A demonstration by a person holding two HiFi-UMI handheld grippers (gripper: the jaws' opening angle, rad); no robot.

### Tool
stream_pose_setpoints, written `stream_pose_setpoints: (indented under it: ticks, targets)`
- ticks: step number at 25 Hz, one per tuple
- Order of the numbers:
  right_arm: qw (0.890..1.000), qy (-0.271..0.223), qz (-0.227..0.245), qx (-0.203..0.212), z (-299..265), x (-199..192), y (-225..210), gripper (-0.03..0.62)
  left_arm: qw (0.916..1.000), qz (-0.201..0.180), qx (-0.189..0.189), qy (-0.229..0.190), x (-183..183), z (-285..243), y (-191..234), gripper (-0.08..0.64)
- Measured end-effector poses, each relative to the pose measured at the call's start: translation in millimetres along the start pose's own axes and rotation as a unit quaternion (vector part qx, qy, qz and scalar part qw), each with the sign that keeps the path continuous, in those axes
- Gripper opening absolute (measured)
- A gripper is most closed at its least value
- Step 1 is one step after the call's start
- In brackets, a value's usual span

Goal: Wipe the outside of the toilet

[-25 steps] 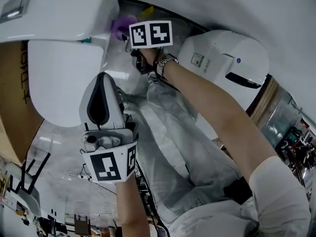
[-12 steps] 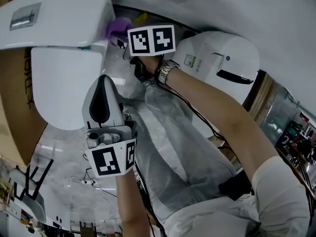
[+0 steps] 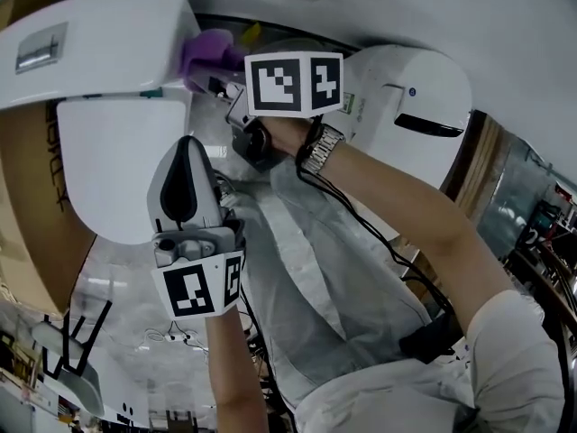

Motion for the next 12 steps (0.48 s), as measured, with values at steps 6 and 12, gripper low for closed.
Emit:
stream_pose_setpoints:
  ticks: [6, 12]
  targets:
    - [0.998, -0.031, -0.007, 0.046, 20, 11, 24, 0.101, 0.9998, 0.001, -0.003, 0.017, -14, -5, 5, 0.006]
    - [0.995, -0.038, -0.026, 0.091, 38, 15, 38, 0.101, 0.9997, 0.006, -0.005, 0.025, -20, -17, 6, 0.006]
Point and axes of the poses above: the fingertips, and each gripper's own axes: z backward along the fingers, y to its left, x out of its top, the point moved 9 cm from there along z, backward along the fingers
